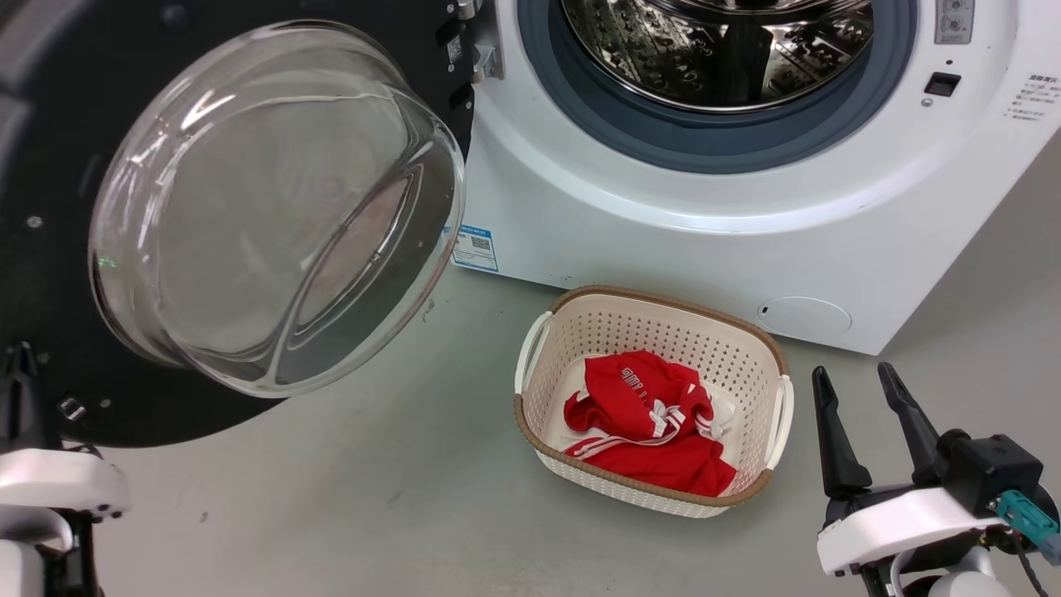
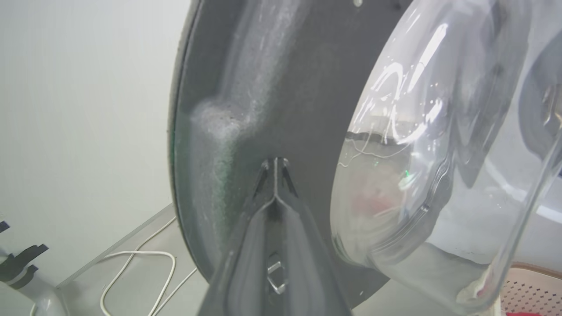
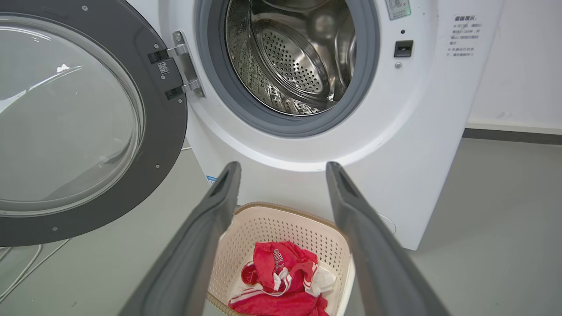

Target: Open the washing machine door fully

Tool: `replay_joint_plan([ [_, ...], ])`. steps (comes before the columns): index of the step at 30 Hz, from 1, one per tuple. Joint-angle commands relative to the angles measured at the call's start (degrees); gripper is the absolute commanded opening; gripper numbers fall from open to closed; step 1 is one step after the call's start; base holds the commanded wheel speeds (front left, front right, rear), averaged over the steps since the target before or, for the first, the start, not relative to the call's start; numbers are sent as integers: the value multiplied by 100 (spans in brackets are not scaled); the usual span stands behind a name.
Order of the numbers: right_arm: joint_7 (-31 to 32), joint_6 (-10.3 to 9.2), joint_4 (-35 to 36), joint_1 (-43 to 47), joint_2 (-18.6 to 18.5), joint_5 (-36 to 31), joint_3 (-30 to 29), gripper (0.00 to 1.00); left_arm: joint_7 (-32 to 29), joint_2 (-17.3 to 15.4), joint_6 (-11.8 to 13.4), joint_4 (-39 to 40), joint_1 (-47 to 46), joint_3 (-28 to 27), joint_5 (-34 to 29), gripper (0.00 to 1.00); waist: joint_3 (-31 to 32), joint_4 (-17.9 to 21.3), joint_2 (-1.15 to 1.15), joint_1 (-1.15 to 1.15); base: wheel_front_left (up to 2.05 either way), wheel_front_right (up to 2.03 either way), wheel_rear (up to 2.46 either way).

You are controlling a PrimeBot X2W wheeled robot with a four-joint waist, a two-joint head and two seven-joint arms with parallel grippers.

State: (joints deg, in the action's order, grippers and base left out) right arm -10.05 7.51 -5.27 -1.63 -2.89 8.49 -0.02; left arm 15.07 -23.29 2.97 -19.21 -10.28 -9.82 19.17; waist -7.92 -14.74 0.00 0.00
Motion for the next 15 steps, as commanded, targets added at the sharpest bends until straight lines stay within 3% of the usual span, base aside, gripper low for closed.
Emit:
replay_joint_plan([
  [1,-5,-3,12,-83,5,-25,-6,100,12,-49,-26,-56,-106,-87,-49,0,-15,12,0,0,0,0,0],
  [8,-44,-4,-43,-130,5,11,44,100,12,-61,-267,-496,-370,-450,-269,0,-13,112,0,0,0,0,0],
  [15,-165,-3,-185,-43,5,134,146,100,13,400,-194,-109,82,-633,-634,0,192,222,0,0,0,0,0],
])
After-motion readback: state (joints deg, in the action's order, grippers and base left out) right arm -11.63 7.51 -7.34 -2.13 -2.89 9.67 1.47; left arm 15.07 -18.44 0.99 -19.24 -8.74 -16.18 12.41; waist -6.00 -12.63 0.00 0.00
